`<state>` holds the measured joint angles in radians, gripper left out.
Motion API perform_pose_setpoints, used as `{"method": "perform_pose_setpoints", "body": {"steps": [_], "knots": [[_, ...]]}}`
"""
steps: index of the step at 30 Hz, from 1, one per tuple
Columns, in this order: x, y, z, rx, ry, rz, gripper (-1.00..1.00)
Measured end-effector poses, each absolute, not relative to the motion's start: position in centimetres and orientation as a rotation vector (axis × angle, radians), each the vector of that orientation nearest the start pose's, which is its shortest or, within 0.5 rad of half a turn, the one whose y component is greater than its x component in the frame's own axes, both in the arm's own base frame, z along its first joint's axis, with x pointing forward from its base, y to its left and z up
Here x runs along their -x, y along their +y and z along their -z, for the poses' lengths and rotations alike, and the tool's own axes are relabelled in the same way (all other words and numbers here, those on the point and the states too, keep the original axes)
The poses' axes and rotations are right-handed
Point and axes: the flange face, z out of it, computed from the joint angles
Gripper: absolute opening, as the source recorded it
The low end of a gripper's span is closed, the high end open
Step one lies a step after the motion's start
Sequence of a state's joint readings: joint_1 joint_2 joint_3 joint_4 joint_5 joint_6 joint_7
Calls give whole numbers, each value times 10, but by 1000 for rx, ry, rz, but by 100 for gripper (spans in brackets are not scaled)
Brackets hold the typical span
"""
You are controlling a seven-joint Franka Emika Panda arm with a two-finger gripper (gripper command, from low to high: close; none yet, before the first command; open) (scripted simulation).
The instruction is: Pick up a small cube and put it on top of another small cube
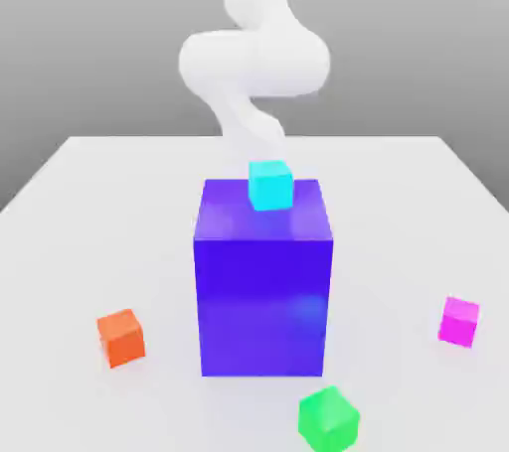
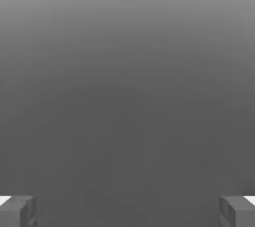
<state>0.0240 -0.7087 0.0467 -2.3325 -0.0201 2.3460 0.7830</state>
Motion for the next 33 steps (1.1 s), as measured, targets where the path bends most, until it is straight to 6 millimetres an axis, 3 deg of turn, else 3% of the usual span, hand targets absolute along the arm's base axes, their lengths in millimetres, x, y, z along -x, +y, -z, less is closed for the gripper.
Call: {"method": "perform_pose_setpoints", "body": {"steps": [5,8,11,16,20,24,30,31,33], "knots": [[-426,102,-565,2796,706,817,0],[-436,142,-502,2911,542,715,0],[-433,181,-438,3005,361,601,0],[-404,238,-335,3105,33,390,0],[-351,284,-260,3124,-280,203,0],[-303,303,-197,3102,-491,28,0],[-296,306,-137,3094,-520,0,0],[-295,305,-130,3095,-522,0,-100],[-295,305,-130,3095,-522,0,-100]]}}
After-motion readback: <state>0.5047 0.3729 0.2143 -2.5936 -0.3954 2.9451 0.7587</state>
